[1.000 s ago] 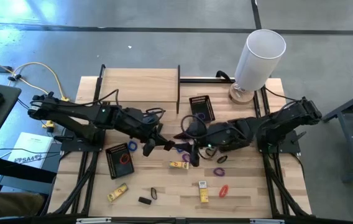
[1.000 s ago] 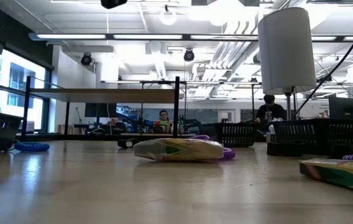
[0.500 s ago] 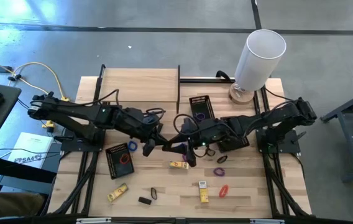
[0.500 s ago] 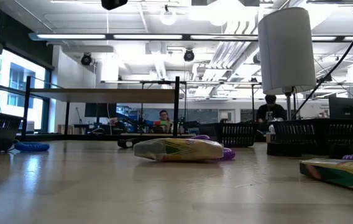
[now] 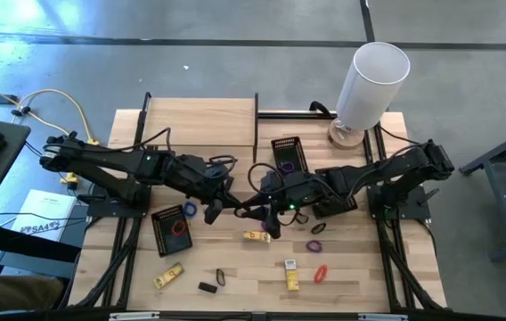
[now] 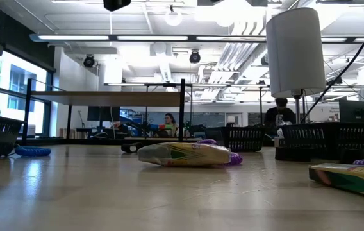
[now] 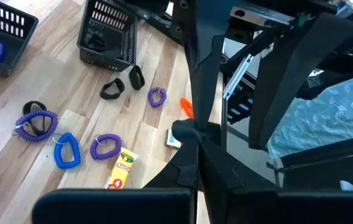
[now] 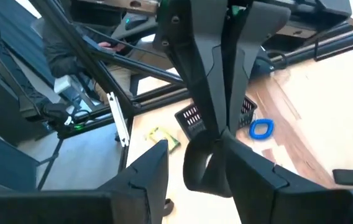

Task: Pick & Place Office Desk Supplies
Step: Put the black rubberband into the bottom right black bin, then put the purple spring keychain into the bottom left black bin

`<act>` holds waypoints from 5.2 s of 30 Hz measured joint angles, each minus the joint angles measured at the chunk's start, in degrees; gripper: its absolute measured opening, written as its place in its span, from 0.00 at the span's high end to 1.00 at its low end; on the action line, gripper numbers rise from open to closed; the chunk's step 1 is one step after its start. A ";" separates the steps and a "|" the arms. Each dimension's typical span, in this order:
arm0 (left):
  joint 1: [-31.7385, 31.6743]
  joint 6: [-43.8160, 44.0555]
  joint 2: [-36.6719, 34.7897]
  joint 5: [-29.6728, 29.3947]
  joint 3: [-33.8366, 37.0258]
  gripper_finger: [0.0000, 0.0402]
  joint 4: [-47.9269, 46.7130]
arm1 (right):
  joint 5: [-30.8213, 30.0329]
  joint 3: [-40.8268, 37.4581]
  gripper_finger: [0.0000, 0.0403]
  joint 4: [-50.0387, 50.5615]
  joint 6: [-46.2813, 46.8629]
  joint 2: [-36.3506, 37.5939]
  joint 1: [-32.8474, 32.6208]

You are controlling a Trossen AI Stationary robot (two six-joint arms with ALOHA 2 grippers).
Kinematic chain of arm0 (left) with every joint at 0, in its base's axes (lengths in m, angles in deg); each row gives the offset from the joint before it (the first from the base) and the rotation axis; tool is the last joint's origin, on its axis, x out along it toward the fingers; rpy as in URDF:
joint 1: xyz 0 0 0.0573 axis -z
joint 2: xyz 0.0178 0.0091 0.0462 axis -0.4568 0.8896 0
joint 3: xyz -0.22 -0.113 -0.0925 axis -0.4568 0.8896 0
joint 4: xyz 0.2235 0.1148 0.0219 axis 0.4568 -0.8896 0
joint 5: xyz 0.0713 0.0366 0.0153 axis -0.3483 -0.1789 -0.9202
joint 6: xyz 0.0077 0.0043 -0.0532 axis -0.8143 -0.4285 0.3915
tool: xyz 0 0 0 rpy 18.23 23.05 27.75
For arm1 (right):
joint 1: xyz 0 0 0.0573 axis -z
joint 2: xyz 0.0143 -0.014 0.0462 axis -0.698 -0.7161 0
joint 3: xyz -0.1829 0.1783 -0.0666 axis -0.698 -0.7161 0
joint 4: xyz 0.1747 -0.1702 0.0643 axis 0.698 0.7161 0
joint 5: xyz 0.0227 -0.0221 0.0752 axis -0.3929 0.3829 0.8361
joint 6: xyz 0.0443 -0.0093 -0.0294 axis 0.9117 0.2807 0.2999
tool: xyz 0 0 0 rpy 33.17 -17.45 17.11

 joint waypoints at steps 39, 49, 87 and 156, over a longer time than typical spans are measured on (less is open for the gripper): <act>-0.15 -0.24 -0.04 -0.29 0.00 1.00 -0.51 | 0.24 -0.04 0.98 2.17 3.87 0.02 1.29; 0.16 -1.58 -0.04 -0.27 0.00 0.97 -0.05 | 0.85 -0.04 0.99 2.30 3.87 0.02 1.27; 5.75 -3.41 0.00 -3.97 -0.02 0.67 -6.18 | 0.33 -10.42 0.99 71.06 30.72 8.32 4.16; 9.73 -5.46 0.00 -6.78 0.11 0.67 -11.34 | 4.68 -27.94 0.46 56.06 46.30 14.23 8.98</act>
